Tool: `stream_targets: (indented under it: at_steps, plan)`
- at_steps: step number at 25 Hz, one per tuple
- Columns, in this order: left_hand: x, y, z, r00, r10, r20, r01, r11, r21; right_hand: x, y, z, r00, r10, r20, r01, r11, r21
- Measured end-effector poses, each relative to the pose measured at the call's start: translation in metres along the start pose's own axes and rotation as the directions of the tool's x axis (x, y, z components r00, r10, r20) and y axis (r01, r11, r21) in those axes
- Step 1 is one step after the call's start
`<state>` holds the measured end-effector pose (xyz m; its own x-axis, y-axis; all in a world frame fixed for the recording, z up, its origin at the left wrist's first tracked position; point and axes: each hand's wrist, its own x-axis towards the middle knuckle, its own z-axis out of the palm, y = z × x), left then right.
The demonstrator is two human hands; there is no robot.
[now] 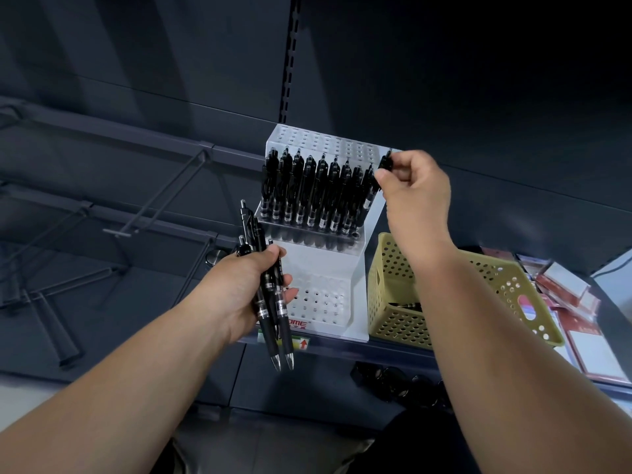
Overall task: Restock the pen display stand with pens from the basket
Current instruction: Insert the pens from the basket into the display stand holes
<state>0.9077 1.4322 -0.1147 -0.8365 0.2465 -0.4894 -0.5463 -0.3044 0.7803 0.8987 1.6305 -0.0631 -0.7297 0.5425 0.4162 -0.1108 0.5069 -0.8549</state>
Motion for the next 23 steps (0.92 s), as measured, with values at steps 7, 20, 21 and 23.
stream_targets:
  at_steps: [7,20,21,23]
  plan:
    - [0.004,-0.003,-0.008,0.999,-0.026,-0.038,0.027,0.998,0.048,-0.002,-0.001,0.000,1.000,-0.009,0.008,0.010,0.999,-0.053]
    - [0.002,-0.005,-0.013,0.995,-0.067,-0.074,0.072,0.995,0.070,-0.008,0.026,0.013,0.993,0.114,0.020,-0.106,0.965,-0.239]
    - [0.002,-0.006,-0.013,0.995,-0.072,-0.070,0.077,0.995,0.070,-0.009,0.027,0.013,0.993,0.119,0.021,-0.110,0.965,-0.239]
    - [0.003,-0.006,-0.015,0.995,-0.077,-0.067,0.082,0.994,0.067,-0.010,0.027,0.013,0.992,0.123,0.031,-0.112,0.963,-0.243]
